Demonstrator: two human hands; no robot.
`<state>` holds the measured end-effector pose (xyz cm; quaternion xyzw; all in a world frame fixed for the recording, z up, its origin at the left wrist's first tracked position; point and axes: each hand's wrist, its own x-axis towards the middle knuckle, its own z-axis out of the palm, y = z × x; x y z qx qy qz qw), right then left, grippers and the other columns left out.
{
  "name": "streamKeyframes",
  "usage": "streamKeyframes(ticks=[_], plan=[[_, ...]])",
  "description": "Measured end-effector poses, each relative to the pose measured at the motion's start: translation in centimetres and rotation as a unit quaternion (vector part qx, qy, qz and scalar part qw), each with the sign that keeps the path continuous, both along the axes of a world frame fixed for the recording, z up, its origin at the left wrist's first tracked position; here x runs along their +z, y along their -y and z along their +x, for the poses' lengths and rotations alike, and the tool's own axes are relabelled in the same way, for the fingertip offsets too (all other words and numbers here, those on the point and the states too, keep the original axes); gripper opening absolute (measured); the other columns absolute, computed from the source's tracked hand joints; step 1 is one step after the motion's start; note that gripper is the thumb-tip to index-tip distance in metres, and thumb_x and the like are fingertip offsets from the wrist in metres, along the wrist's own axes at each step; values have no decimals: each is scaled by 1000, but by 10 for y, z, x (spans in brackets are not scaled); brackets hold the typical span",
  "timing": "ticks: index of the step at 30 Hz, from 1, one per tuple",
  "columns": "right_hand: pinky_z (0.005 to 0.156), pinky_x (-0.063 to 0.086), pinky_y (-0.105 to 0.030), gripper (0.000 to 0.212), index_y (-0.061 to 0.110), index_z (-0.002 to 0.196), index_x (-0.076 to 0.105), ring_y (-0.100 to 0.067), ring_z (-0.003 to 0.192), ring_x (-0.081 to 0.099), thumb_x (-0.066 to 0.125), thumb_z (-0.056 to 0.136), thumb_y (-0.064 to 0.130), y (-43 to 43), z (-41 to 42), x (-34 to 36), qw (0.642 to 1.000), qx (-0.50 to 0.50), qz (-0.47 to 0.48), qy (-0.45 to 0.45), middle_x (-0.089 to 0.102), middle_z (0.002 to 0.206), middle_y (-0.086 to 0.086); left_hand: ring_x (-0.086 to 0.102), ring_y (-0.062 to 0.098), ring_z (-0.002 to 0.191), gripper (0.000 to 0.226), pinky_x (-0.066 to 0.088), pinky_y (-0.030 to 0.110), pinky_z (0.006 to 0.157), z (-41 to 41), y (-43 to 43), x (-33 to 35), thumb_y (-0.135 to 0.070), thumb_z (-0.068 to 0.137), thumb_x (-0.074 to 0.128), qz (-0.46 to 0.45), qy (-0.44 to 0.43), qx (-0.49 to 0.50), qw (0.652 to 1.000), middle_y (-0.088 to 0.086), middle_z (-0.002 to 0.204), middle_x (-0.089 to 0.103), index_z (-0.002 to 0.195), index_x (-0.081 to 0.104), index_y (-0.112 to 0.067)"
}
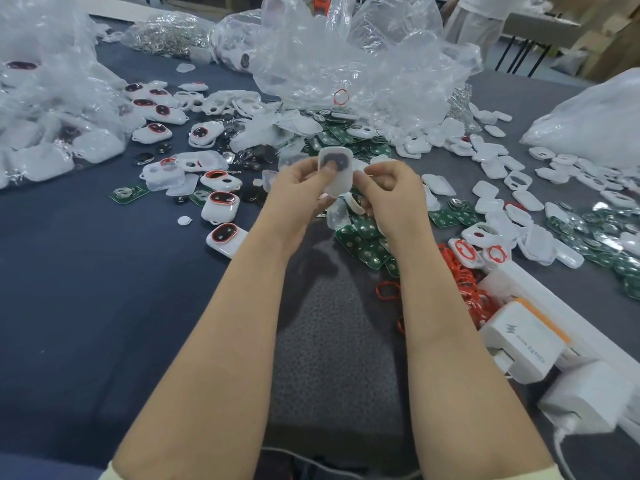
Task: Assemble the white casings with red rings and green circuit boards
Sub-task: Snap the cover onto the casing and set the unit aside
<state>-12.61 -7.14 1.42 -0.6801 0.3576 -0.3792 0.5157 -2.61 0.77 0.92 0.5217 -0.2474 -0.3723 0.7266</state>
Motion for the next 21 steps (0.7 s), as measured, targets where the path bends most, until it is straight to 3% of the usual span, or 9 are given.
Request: streamKeyframes(ticks=[2, 6, 10, 14, 21], plan=[[48, 41, -16, 6, 14, 93, 63, -2, 48, 50, 63, 91, 8, 0, 0, 0, 999, 40, 6, 23, 63, 67, 2, 59, 15, 84, 12, 52, 29, 83, -2, -1, -2, -11, 97, 53, 13, 20, -36, 999, 5, 90, 64, 97, 65, -12], [57, 48, -18, 21, 13, 108, 59, -6, 53, 55, 52, 94, -1, 2, -1, 3, 989, 76, 94, 83, 59, 68, -1, 59, 14, 79, 15, 51, 28, 82, -2, 0, -3, -6, 97, 50, 1, 29, -14, 999, 4, 85, 64, 95, 64, -9], [56, 51, -14, 9, 4, 87, 60, -4, 51, 59, 56, 91, -3, 2, -1, 4, 973, 41, 178, 144, 58, 72, -6, 64, 8, 72, 15, 54, 22, 76, -1, 0, -1, -5, 96, 52, -39, -12, -2, 999, -1, 78, 69, 90, 65, -9], [55, 47, -17, 16, 10, 84, 59, -6, 52, 52, 53, 94, 0, 4, -3, 5, 981, 50, 149, 115, 56, 64, 0, 66, 6, 67, 17, 56, 19, 70, -1, -3, 1, -3, 96, 50, -81, -64, -41, 994, -3, 72, 71, 89, 65, -7], [61, 50, -17, 20, 9, 85, 59, -9, 60, 50, 47, 97, -1, 5, -8, 5, 985, 88, 124, 76, 54, 73, -5, 68, 5, 69, 17, 55, 17, 69, 0, -3, 0, -3, 97, 49, -98, -83, -62, 990, -3, 74, 72, 91, 65, -7]])
